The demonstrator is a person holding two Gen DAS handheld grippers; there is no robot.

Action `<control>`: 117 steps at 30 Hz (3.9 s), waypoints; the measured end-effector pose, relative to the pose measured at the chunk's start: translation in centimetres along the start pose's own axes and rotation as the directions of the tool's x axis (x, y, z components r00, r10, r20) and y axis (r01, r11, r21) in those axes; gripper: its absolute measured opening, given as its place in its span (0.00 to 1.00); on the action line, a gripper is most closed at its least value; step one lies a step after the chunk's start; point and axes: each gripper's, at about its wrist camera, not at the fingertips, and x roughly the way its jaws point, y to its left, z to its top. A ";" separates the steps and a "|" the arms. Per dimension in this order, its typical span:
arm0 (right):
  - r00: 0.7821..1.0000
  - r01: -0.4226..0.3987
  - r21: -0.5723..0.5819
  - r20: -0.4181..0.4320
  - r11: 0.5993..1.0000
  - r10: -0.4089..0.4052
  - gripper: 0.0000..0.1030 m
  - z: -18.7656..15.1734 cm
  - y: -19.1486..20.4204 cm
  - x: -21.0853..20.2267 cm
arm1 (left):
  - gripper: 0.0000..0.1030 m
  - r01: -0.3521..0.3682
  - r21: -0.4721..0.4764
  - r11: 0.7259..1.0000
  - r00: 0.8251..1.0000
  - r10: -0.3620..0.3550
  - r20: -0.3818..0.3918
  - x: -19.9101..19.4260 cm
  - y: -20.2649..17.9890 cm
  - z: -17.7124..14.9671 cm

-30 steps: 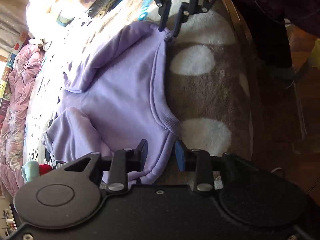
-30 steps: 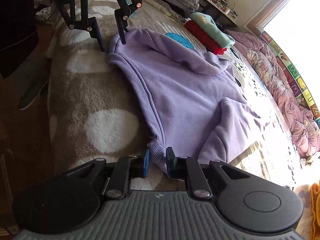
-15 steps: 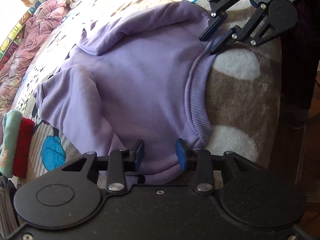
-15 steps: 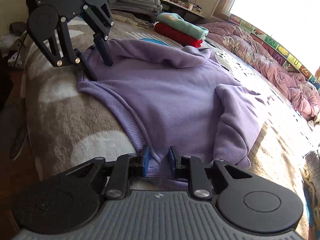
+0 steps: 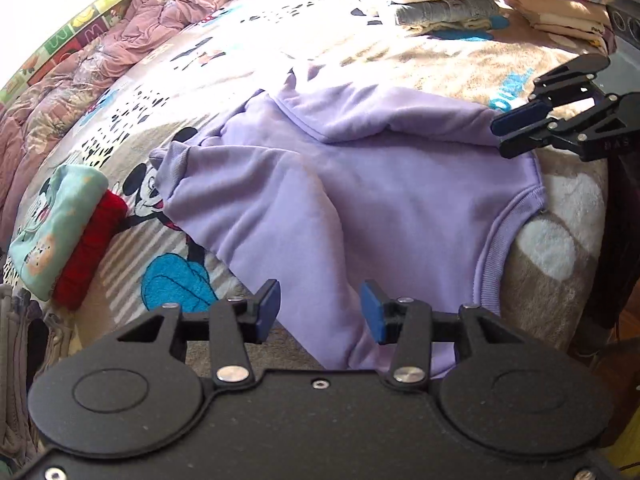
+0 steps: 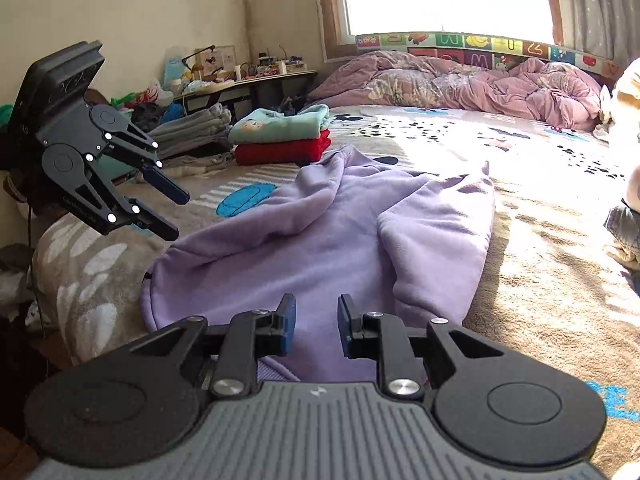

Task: Fold clothes

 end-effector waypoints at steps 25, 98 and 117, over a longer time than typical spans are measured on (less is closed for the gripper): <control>0.996 0.021 -0.029 0.093 0.999 -0.019 0.41 -2.3 -2.2 4.8 | 0.47 -0.143 -0.737 0.661 0.987 0.037 -0.158 14.0 12.7 5.3; 0.998 -0.058 -0.578 -0.060 0.814 0.028 0.44 -5.2 15.8 8.7 | 0.41 -0.353 -0.778 0.521 0.935 0.217 -0.279 2.1 24.7 -17.4; 0.986 -0.147 -0.557 -0.153 0.817 0.073 0.21 -3.6 18.2 7.3 | 0.23 -0.092 -0.944 0.316 0.894 0.443 0.061 -5.8 23.0 -24.7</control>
